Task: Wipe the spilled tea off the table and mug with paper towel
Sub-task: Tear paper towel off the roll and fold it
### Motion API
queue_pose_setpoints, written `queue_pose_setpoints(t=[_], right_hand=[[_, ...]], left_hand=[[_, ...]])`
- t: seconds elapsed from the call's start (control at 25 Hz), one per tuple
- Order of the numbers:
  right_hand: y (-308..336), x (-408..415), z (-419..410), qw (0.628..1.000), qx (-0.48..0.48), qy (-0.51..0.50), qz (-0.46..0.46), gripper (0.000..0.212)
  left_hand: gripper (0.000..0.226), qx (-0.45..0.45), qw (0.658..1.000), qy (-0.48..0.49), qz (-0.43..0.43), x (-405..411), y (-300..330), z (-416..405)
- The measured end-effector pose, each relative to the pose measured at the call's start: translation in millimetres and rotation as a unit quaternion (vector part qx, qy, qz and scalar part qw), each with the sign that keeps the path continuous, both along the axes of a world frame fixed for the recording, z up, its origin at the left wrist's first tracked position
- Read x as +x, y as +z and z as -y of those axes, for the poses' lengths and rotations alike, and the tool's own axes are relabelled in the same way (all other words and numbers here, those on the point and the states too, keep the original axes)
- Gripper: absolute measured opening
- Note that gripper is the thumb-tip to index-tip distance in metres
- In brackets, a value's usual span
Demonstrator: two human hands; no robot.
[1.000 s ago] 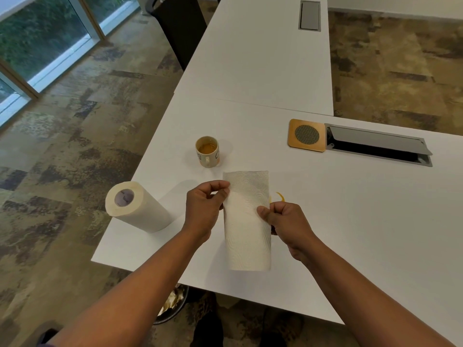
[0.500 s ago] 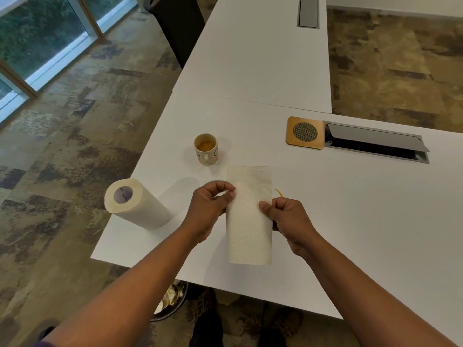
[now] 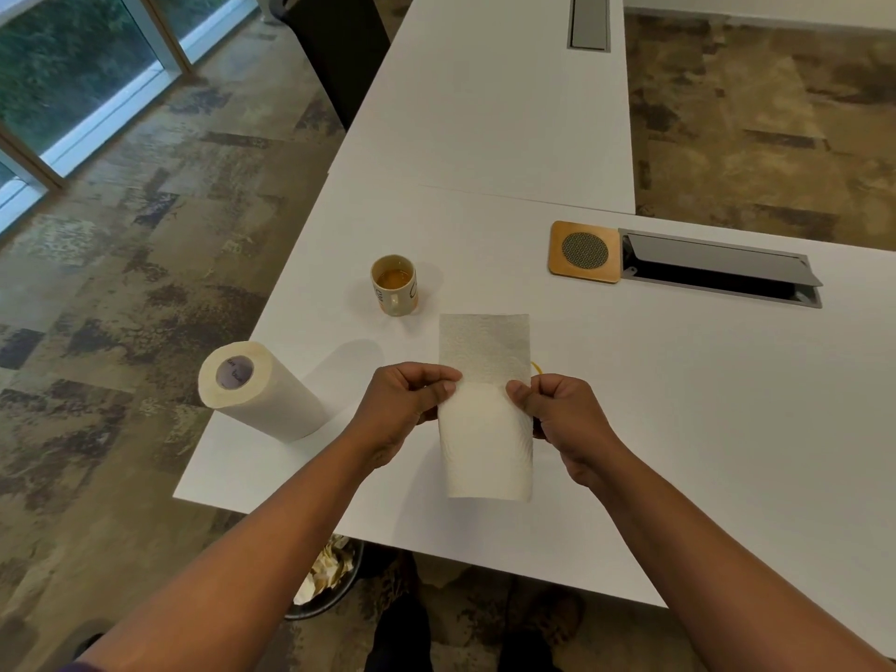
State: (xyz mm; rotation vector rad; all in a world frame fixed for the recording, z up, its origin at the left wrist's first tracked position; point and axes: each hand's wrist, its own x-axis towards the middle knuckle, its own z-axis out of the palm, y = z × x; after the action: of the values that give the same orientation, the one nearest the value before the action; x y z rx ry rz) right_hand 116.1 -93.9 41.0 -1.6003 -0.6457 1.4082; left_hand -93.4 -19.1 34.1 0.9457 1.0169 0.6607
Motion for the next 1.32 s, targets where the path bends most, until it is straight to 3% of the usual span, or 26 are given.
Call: queue_pose_setpoints(t=[0.08, 0.24, 0.4, 0.48, 0.72, 1.08, 1.2, 1.32], right_hand=[[2, 1, -1, 1.0, -0.001, -0.007, -0.003, 0.03], [4, 8, -2, 1.0, 0.002, -0.021, -0.007, 0.043], [5, 9, -3, 1.0, -0.001, -0.031, 0.002, 0.032], [4, 9, -4, 0.999, 0.0, -0.039, 0.009, 0.032], [3, 17, -6, 0.997, -0.011, -0.068, 0.02, 0.028], [-11, 27, 5, 0.994, -0.047, -0.097, -0.024, 0.023], [-25, 34, 17, 0.985, -0.082, -0.141, -0.059, 0.018], [-43, 31, 30, 0.972, -0.116, -0.174, -0.107, 0.012]], left_hand=[[0.028, -0.004, 1.0, -0.015, 0.014, 0, 1, 2], [0.062, -0.051, 0.993, -0.097, 0.042, -3, 2, 5], [0.03, -0.045, 0.995, -0.088, 0.014, -4, 2, 4], [0.029, -0.058, 0.994, -0.091, 0.011, -6, 2, 4], [0.083, -0.074, 0.975, -0.209, 0.013, -8, 6, 6], [0.11, -0.105, 0.94, -0.32, 0.061, -11, 2, 2], [0.107, -0.146, 0.949, -0.271, 0.059, -11, -7, 7], [0.092, -0.172, 0.967, -0.183, -0.042, 2, -20, 17]])
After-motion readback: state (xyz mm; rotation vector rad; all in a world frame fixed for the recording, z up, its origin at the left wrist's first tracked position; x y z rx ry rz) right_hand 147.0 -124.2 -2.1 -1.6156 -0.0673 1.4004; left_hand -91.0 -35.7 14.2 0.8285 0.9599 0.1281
